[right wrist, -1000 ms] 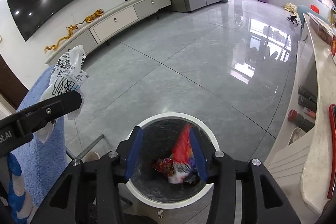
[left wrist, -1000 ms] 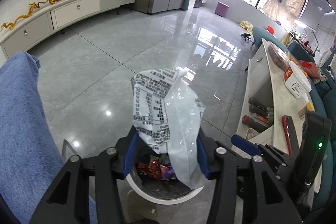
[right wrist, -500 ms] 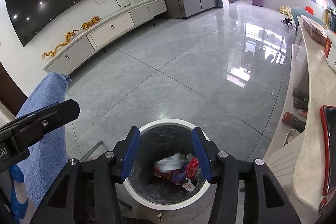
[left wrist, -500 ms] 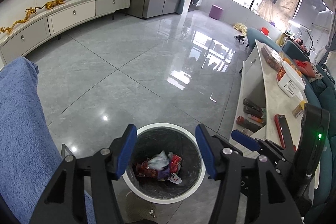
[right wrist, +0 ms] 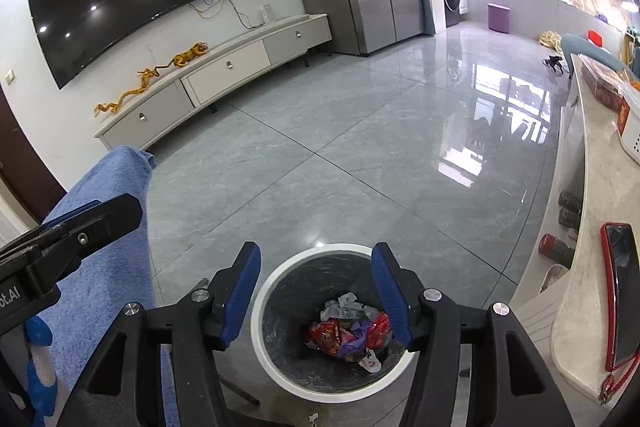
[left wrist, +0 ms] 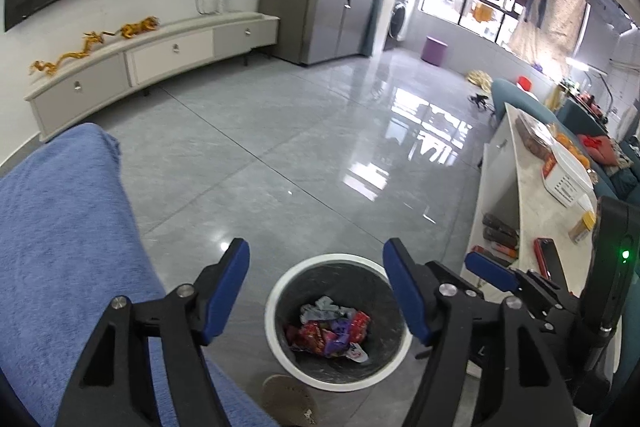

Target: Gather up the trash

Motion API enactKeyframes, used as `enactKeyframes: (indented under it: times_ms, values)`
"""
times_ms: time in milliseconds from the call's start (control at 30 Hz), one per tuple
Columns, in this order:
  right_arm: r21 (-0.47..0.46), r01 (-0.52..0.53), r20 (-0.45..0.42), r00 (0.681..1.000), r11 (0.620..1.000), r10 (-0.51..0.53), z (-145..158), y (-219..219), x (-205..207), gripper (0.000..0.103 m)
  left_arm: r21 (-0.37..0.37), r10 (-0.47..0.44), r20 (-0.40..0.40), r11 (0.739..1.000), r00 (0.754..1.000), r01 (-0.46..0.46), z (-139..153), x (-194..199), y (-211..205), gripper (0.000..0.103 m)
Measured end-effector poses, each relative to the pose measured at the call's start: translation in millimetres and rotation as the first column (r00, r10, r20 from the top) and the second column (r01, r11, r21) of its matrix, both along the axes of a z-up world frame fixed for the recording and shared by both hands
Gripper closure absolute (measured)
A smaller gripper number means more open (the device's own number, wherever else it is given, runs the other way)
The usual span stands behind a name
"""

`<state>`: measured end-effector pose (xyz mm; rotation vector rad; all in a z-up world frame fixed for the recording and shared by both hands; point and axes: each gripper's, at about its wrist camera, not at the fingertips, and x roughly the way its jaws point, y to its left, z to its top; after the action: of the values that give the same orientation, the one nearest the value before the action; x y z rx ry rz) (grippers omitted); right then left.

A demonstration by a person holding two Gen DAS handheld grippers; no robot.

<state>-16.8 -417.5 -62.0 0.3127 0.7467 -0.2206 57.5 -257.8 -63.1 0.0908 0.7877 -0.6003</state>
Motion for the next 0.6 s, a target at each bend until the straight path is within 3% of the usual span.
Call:
enactKeyframes:
  times_ms: [333, 600]
  values:
    - [-0.028, -0.067, 0.022, 0.997, 0.997, 0.068, 10, 31, 4, 0.046, 0.018, 0.125, 0.087, 0.992, 0.988, -0.127, 17, -8, 50, 0.035]
    - [-0.060, -0.131, 0.034, 0.991, 0.990, 0.133, 19, 65, 8, 0.044, 0.044, 0.256, 0.165, 0.963, 0.953, -0.266, 24, -10, 105, 0.030]
